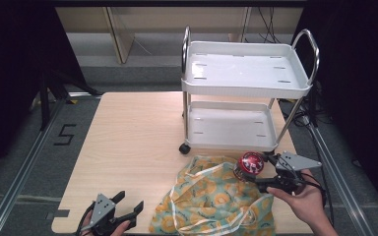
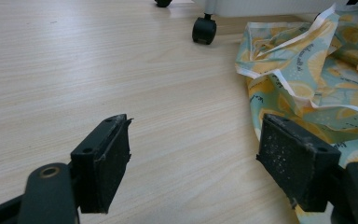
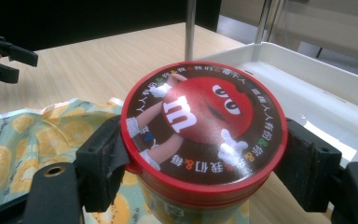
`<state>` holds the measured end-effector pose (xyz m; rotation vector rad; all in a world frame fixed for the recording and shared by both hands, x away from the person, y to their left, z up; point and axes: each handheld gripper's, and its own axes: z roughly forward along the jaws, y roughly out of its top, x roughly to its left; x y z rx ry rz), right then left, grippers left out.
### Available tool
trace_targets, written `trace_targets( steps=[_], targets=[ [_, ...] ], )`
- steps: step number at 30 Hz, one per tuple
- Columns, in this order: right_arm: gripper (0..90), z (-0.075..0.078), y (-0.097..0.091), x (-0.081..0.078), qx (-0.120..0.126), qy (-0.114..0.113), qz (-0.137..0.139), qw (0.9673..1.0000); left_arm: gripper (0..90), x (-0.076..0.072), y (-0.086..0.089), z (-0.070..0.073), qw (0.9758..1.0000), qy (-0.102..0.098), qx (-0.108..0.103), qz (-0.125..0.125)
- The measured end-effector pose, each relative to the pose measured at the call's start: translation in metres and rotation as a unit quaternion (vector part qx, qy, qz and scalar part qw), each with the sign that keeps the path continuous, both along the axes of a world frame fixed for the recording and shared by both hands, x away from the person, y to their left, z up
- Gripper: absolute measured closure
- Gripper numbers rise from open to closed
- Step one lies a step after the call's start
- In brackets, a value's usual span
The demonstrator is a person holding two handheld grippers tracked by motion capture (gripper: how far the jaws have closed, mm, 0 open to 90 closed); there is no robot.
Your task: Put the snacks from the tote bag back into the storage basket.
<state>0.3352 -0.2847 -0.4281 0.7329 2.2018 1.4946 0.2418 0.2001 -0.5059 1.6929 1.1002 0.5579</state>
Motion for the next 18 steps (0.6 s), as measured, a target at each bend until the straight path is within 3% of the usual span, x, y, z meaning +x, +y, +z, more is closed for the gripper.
trace_targets(
  steps=[7,13,18],
  targets=[
    [26.1,0.0007,-0.0013,0.0009,0.004,0.002,-0.004,1.0000,24.2,0.0000,0.0001,0.0001,1.0000,0.000,0.000,0.001],
    [26.2,0.0021,-0.0044,0.0038,-0.010,-0.001,0.005,0.9999,24.2,-0.0003,0.0001,0.0001,1.0000,0.000,-0.001,0.001],
    [26.2,0.0029,-0.0039,0.0038,0.002,0.002,-0.007,1.0000,24.2,-0.0001,0.0003,0.0002,1.0000,0.000,0.001,0.000]
  ],
)
